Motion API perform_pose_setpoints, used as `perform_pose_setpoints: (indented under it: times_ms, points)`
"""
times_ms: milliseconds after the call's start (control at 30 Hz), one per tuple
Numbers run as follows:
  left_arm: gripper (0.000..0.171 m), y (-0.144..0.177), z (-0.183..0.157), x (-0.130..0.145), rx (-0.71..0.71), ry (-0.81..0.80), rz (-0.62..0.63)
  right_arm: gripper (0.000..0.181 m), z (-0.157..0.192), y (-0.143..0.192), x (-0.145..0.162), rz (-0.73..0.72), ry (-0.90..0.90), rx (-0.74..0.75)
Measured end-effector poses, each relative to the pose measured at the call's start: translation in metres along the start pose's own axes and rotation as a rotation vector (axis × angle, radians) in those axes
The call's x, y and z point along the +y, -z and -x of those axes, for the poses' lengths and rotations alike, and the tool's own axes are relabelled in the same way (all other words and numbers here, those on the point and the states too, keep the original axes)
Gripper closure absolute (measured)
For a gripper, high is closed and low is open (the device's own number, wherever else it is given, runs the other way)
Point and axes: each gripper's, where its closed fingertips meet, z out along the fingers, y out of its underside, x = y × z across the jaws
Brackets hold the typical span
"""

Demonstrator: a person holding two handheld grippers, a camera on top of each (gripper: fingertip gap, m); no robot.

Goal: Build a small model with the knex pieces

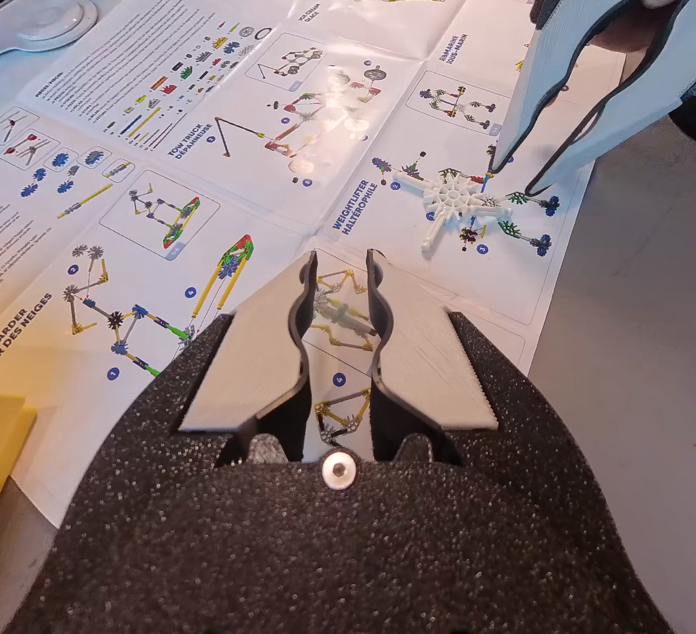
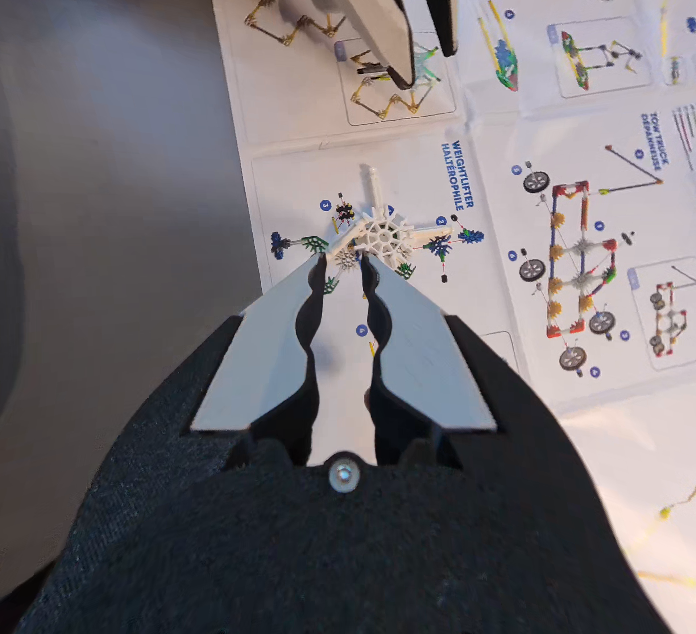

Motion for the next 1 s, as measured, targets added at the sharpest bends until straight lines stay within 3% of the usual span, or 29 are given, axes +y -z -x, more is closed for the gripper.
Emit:
perform_pose_setpoints:
  times_ms: [167, 633, 1000]
  points:
    - [0.148, 0.0, 0.002, 0.0, 0.005, 0.018, -0.003, 0.163, -0.006, -0.006, -0.003, 0.027, 0.111, -0.031]
    - [0.148, 0.0, -0.003, 0.0, 0.016, -0.009, 0.003, 0.174, -0.008, -0.023, -0.011, 0.092, -0.098, 0.049]
    - [0.148, -0.001, -0.004, 0.001, 0.019, -0.016, 0.007, 0.181, -0.016, -0.011, 0.003, -0.002, -0.546, 0.162]
